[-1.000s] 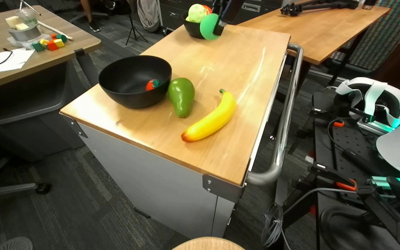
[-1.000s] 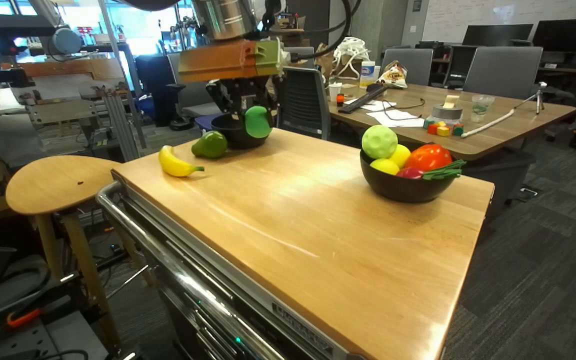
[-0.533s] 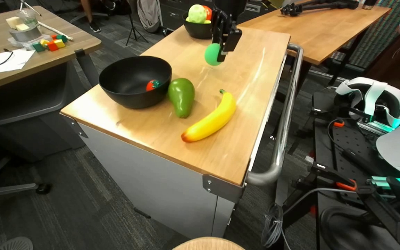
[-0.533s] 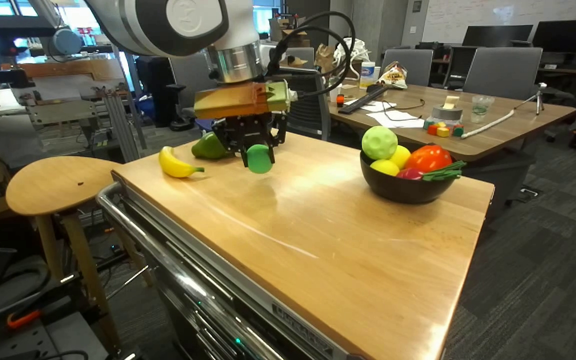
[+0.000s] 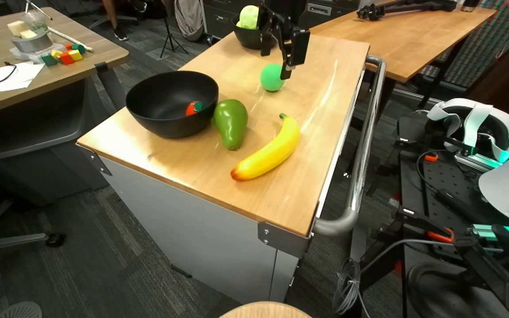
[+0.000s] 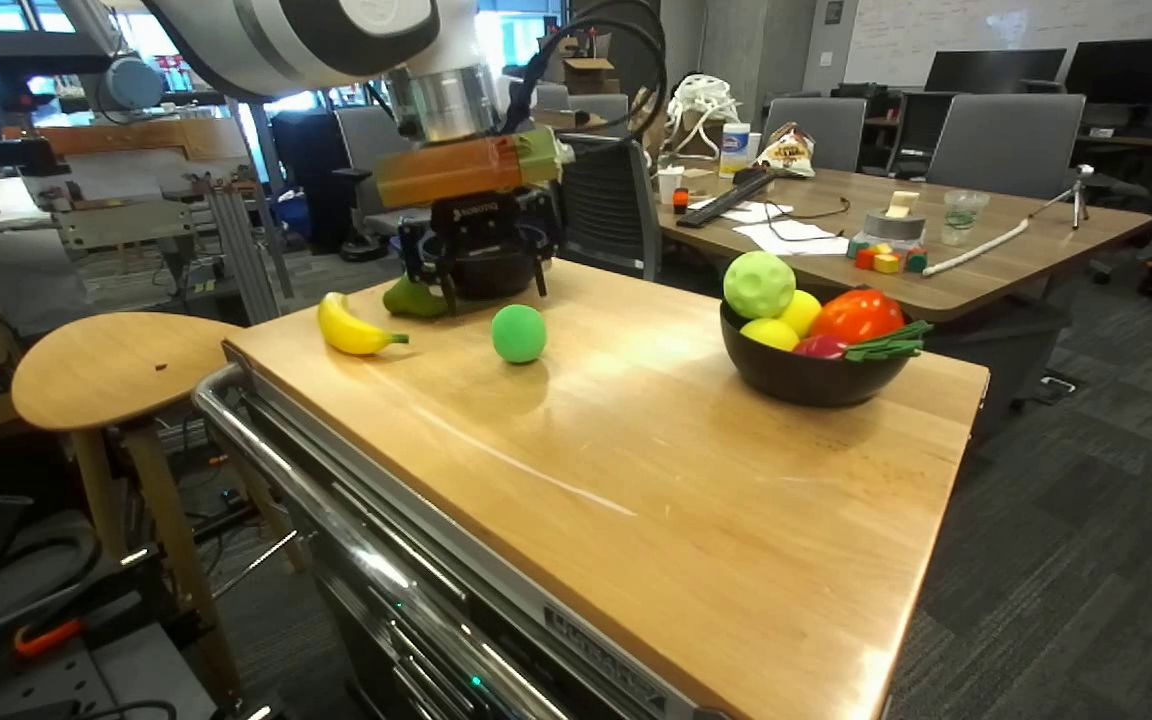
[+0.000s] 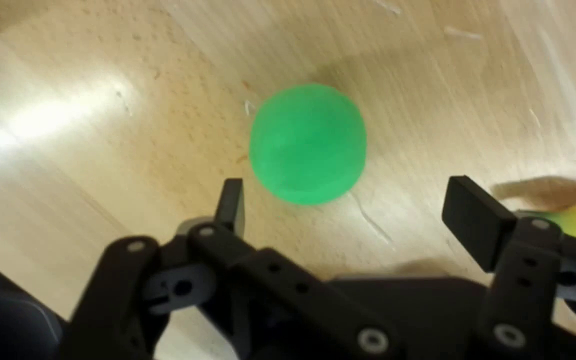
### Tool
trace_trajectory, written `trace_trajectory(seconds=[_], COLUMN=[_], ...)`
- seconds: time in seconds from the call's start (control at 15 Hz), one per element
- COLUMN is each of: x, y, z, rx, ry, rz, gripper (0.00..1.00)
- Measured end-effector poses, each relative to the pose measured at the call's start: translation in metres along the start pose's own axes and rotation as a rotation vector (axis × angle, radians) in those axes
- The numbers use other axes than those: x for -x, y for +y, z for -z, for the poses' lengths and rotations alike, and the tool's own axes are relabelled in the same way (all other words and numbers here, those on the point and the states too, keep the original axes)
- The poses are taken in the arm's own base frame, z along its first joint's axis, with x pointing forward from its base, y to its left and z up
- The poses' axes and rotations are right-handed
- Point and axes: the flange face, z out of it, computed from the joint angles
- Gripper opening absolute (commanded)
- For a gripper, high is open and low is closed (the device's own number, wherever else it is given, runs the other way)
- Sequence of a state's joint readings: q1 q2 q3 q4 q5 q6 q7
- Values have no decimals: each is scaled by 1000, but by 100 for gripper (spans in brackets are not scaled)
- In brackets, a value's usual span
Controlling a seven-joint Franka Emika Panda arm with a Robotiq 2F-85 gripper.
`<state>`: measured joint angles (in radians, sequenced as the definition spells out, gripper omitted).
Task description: Remove the objects one at a time from the black bowls starting with the left bowl and place the objects on the table
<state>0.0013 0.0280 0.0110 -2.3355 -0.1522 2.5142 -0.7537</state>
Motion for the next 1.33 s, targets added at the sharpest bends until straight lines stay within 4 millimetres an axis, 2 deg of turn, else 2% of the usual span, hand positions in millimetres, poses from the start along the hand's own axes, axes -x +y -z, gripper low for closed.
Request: trace_trajectory(seconds=[0.2, 0.4, 0.6, 0.73, 0.93, 1.07, 1.33], x=[-35, -76, -115, -138, -158, -164, -163], y=[-13, -18, -14, -10, -3, 1, 0], z=[41, 76, 94, 86, 50, 38, 26], rx=[19, -14, -36, -52, -83, -88, -94], ry=[97, 233, 333, 349, 271, 257, 248], rz=[-13, -97, -206, -267, -314, -324, -323], gripper=[100, 100, 100, 100, 100, 100, 100])
